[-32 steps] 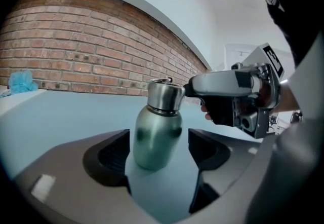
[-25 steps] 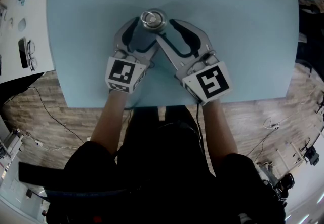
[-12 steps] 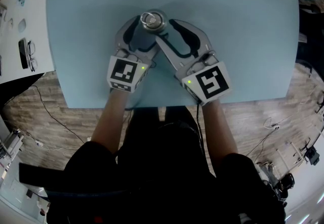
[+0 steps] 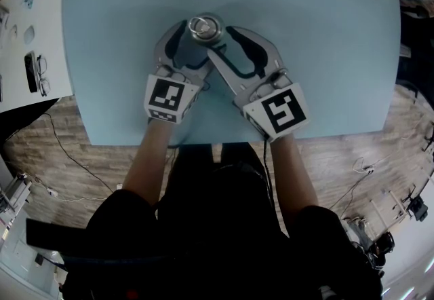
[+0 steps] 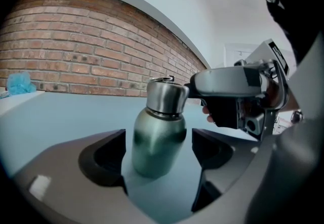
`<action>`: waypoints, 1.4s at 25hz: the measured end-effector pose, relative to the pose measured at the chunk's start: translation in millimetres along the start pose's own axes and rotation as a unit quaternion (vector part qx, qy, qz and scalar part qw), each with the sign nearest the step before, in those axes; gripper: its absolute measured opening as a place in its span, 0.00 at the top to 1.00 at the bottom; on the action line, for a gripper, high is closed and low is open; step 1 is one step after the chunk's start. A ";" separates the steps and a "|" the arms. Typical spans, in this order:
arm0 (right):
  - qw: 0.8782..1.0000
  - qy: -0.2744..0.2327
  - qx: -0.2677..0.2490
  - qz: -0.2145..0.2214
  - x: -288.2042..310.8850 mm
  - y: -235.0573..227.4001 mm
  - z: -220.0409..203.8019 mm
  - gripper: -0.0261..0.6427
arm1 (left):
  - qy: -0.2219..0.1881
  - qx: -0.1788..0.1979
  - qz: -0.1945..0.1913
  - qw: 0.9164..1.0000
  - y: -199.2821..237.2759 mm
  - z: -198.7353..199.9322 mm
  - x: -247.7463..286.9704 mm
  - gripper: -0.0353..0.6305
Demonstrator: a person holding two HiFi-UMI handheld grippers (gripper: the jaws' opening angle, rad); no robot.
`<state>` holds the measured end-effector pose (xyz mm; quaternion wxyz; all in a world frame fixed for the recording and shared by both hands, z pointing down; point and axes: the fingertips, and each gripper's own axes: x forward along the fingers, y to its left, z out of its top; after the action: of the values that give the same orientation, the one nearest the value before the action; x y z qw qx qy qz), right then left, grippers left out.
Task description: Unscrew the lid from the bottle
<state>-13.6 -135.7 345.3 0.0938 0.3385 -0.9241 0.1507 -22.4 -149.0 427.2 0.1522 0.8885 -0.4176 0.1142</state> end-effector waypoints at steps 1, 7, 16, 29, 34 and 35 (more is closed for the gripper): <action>1.000 0.000 0.000 0.000 -0.2 -0.2 -0.1 0.68 | 0.000 0.000 0.000 1.000 0.0 0.0 0.5 0.35; 1.000 0.001 0.000 0.000 -0.9 -0.8 0.3 0.68 | 0.002 0.003 0.001 1.000 -0.2 0.0 4.1 0.35; 1.000 0.002 -0.002 -0.001 0.1 -0.2 0.1 0.66 | 0.000 0.002 -0.001 1.000 -1.1 0.7 8.3 0.34; 1.000 0.001 -0.003 0.000 1.0 2.4 0.9 0.65 | -0.004 0.006 0.002 1.000 -0.9 2.6 12.7 0.34; 1.000 -0.001 -0.004 0.000 0.0 1.6 1.2 0.65 | -0.007 0.011 0.007 1.000 -0.8 4.3 15.1 0.34; 1.000 -0.001 -0.004 0.000 0.1 1.8 1.3 0.65 | -0.008 0.013 0.008 1.000 -0.6 4.5 15.4 0.34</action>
<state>-14.9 -134.9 343.7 0.0937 0.3380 -0.9249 0.1466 -12.0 -161.2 428.1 0.1362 0.8878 -0.4246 0.1141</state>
